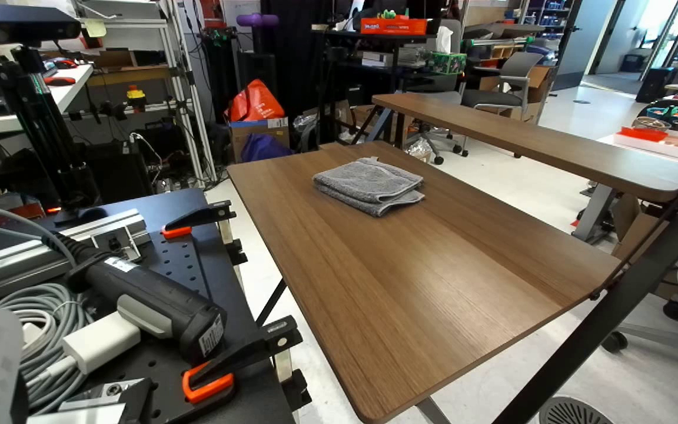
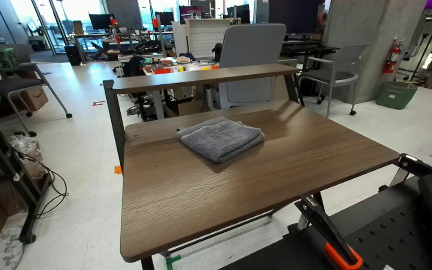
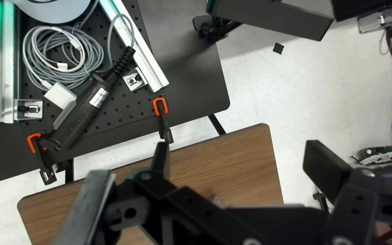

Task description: Slide the towel on the table to the right.

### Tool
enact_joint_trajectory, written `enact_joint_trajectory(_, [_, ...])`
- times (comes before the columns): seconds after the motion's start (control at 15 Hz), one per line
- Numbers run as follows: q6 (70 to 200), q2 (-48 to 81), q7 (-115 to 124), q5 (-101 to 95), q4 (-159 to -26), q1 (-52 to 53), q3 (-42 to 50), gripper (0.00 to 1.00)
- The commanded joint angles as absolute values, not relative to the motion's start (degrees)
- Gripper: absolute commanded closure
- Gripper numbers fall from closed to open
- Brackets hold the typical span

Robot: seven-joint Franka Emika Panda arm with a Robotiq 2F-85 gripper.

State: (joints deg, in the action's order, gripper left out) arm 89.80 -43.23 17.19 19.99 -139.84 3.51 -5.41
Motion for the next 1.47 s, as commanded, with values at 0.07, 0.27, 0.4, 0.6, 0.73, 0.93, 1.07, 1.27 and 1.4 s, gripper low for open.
enact_joint_trajectory(0.07, [98.2,-27.0,15.9,19.3,-133.9,1.9,-7.7,0.00])
enact_joint_trajectory(0.27, [104.4,-16.5,17.4,17.1,-130.1,2.8,-9.1,0.00])
enact_joint_trajectory(0.4, [108.9,-9.6,19.2,15.2,-127.1,3.4,-10.2,0.00])
enact_joint_trajectory(0.6, [115.7,-0.5,23.2,10.8,-123.3,5.0,-11.4,0.00])
enact_joint_trajectory(0.73, [118.7,4.7,26.7,7.5,-120.8,6.3,-11.3,0.00])
enact_joint_trajectory(0.93, [121.1,11.5,31.7,3.2,-116.6,8.7,-10.0,0.00])
enact_joint_trajectory(1.07, [121.7,15.4,34.7,0.4,-113.4,10.3,-9.0,0.00])
enact_joint_trajectory(1.27, [123.1,20.7,37.5,-2.6,-108.9,12.3,-7.4,0.00])
enact_joint_trajectory(1.4, [124.7,24.1,38.6,-3.2,-106.6,13.4,-6.4,0.00])
